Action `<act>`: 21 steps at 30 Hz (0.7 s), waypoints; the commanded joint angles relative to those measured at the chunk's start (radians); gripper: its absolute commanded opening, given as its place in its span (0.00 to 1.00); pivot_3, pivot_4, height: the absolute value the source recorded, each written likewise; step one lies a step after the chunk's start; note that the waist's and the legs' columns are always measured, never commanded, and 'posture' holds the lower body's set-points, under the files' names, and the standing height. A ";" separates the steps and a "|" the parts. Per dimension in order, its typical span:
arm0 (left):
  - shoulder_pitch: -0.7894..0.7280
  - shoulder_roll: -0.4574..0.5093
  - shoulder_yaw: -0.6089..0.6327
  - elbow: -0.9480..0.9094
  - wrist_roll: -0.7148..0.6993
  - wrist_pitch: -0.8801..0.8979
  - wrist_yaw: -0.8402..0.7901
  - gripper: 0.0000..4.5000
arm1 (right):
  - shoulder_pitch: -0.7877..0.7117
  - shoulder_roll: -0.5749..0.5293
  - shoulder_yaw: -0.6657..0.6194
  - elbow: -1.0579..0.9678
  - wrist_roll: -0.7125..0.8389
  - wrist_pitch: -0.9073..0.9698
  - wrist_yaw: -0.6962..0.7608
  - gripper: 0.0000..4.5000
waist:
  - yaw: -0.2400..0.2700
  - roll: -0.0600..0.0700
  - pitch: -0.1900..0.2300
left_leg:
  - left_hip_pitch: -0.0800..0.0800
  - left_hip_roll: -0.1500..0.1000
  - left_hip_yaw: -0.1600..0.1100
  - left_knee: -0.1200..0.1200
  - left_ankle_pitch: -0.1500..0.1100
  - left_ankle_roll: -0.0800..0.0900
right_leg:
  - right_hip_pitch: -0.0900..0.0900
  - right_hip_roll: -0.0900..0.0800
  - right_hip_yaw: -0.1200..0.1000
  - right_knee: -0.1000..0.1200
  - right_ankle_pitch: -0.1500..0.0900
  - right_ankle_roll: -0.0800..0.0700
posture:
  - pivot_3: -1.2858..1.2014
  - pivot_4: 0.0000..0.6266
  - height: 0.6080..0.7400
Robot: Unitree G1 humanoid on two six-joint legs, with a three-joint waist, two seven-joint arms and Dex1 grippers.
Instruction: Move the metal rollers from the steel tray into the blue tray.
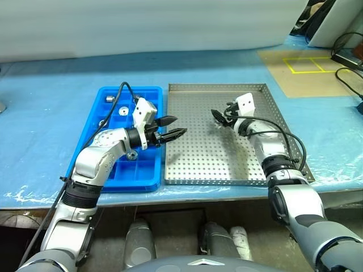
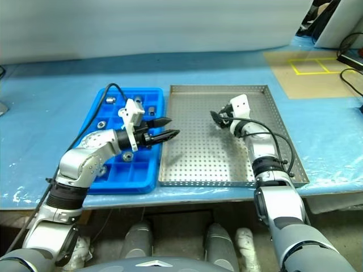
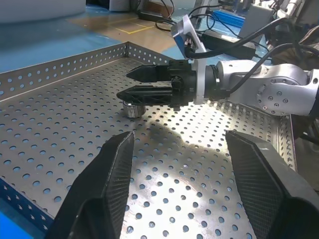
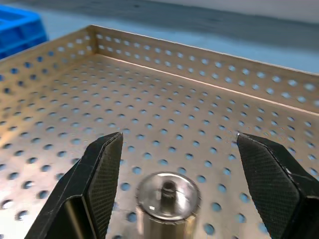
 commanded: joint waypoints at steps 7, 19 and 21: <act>-0.036 0.003 0.027 0.005 -0.001 -0.018 -0.014 0.69 | -0.021 0.020 -0.023 0.051 0.001 -0.045 0.000 0.85 | -0.001 0.000 0.000 | 0.000 0.000 0.000 0.000 0.000 0.000 | 0.000 0.000 0.000 0.000 0.000 0.000 | 0.53 0.24 1.00; -0.024 -0.006 0.030 0.016 0.005 -0.019 -0.003 0.69 | -0.013 0.038 -0.009 0.053 -0.017 -0.041 0.028 0.71 | 0.000 0.000 0.000 | 0.000 0.000 0.000 0.000 0.000 0.001 | 0.000 0.000 0.000 0.000 0.000 0.000 | 0.54 0.24 1.00; -0.018 -0.007 0.028 0.009 0.003 -0.017 -0.004 0.69 | -0.013 0.036 -0.014 0.056 -0.019 -0.032 0.014 0.57 | 0.000 0.000 0.000 | 0.000 0.000 0.000 0.000 0.000 0.001 | 0.000 0.000 0.000 0.000 0.000 0.000 | 0.54 0.24 1.00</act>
